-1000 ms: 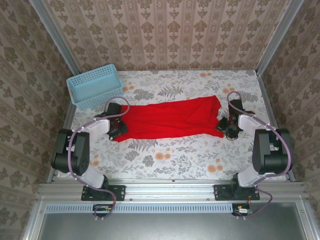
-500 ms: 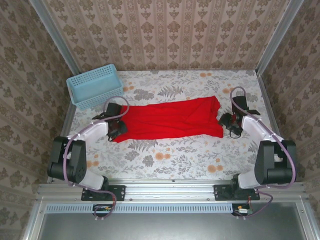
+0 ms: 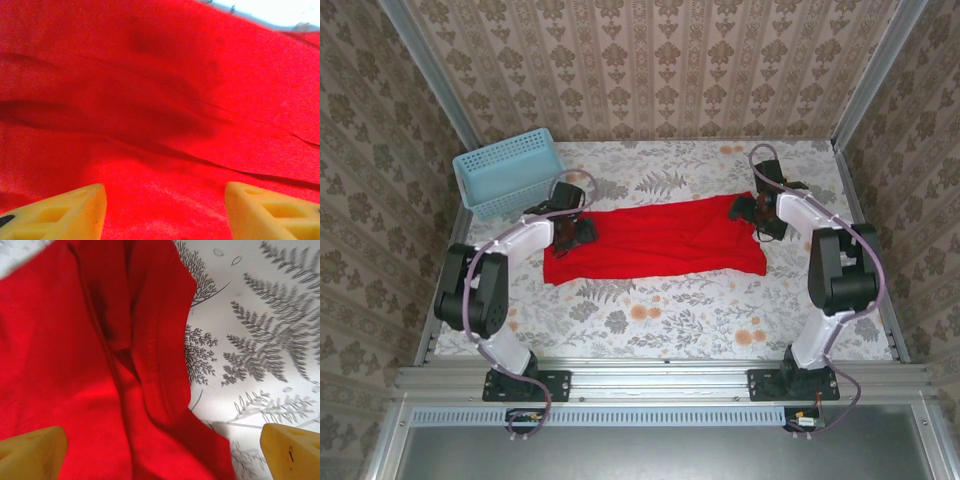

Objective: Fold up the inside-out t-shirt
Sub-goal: Fold the T-shirt at the center of the table.

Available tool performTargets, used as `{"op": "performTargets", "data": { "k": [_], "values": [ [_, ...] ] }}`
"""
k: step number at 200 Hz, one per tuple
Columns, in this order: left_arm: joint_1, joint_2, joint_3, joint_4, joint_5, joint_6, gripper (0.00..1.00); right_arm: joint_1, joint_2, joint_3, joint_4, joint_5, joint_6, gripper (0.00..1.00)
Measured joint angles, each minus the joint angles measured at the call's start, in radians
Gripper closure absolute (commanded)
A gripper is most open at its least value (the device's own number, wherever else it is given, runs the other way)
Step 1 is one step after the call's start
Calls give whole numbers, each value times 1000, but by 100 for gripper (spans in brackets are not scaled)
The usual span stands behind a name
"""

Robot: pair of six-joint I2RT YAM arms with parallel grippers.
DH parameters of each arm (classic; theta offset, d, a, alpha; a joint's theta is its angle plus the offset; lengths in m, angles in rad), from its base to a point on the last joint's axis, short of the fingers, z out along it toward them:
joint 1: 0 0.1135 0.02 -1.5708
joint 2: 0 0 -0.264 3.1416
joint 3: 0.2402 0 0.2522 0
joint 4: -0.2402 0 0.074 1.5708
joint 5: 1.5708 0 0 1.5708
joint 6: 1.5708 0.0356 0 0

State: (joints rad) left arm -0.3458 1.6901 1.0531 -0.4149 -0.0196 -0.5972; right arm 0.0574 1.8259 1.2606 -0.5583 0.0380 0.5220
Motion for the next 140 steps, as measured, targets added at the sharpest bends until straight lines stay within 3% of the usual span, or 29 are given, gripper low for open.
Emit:
{"op": "performTargets", "data": {
  "k": [47,140],
  "values": [
    [53,76,-8,14,40,0,35,29,120,65,-10,0,0,1],
    [80,35,-96,128,71,0,35,66,153,82,-21,3,9,25]
  ]
}}
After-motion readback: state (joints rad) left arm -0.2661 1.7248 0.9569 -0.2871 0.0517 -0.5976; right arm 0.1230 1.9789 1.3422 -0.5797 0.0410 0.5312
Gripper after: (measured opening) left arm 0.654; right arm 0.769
